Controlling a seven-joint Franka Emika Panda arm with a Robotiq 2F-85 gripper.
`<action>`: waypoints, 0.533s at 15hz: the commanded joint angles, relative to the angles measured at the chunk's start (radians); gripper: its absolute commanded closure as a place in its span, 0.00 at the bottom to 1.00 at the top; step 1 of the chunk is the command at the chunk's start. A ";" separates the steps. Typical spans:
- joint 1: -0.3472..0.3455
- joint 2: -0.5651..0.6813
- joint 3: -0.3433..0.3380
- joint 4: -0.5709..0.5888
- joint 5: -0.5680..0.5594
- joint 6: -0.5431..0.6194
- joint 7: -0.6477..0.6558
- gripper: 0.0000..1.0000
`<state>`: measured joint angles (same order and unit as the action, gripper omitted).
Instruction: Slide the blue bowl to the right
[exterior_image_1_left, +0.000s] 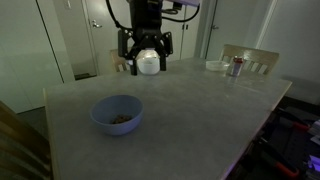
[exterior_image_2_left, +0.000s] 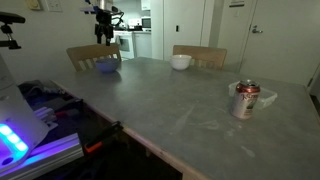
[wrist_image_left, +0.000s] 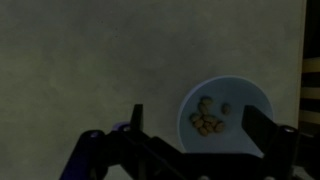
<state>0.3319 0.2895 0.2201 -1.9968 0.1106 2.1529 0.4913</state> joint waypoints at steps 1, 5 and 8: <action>0.036 0.090 -0.020 0.017 -0.033 0.097 0.094 0.00; 0.078 0.178 -0.069 0.046 -0.104 0.170 0.230 0.00; 0.099 0.233 -0.099 0.078 -0.138 0.195 0.317 0.00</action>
<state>0.4020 0.4631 0.1552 -1.9709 0.0049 2.3290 0.7372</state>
